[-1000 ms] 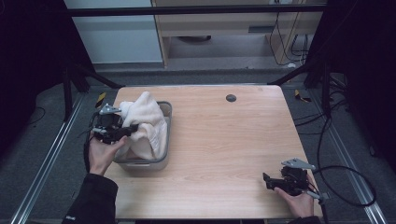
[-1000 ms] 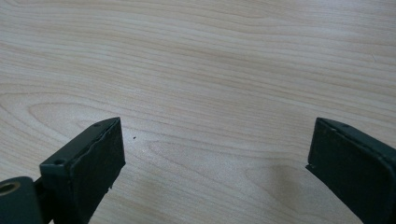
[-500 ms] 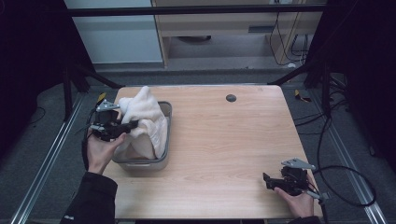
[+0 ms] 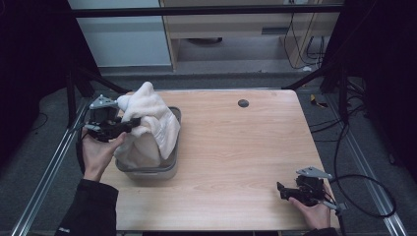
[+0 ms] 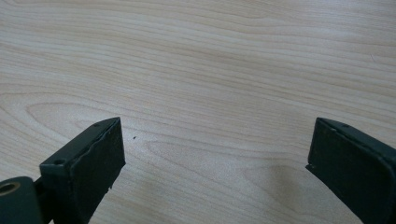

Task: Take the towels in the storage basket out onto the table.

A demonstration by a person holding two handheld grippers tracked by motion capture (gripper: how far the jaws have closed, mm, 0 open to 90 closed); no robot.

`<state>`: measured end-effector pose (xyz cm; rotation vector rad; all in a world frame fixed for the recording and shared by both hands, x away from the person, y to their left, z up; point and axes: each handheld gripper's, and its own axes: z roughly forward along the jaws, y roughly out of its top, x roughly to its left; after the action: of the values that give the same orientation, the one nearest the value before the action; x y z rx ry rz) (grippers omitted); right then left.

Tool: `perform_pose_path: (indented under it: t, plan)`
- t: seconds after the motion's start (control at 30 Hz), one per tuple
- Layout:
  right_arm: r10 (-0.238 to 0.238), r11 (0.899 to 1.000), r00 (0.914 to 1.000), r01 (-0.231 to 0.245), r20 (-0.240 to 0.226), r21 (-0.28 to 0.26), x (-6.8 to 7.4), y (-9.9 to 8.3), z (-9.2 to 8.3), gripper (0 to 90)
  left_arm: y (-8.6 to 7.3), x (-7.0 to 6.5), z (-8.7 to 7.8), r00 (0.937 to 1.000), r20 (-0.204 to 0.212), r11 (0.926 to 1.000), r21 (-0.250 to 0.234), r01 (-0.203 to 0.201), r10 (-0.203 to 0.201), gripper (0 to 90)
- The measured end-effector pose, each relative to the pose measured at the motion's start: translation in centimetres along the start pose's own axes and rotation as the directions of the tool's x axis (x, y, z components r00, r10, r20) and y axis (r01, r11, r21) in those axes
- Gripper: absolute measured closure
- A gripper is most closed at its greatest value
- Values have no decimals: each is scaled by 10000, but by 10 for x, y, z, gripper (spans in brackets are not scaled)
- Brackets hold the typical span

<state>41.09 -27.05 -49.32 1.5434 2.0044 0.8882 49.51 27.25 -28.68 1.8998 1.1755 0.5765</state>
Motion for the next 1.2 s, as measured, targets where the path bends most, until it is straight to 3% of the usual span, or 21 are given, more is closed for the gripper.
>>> perform_pose_path:
  t: [0.67,0.9,1.2]
  plan:
    - [-18,10000,10000,17,-28,-52,-1,0,0,38,32,-18,-28,9985,221,9976,-493,-484,496,699]
    - [39,10000,10000,-40,-33,-72,-1,0,-1,38,45,-33,-36,9961,387,9946,-697,-768,796,698]
    - [103,9999,9999,-103,-35,-72,-2,0,-2,38,56,-54,-35,9908,687,9909,-745,-1117,1169,698]
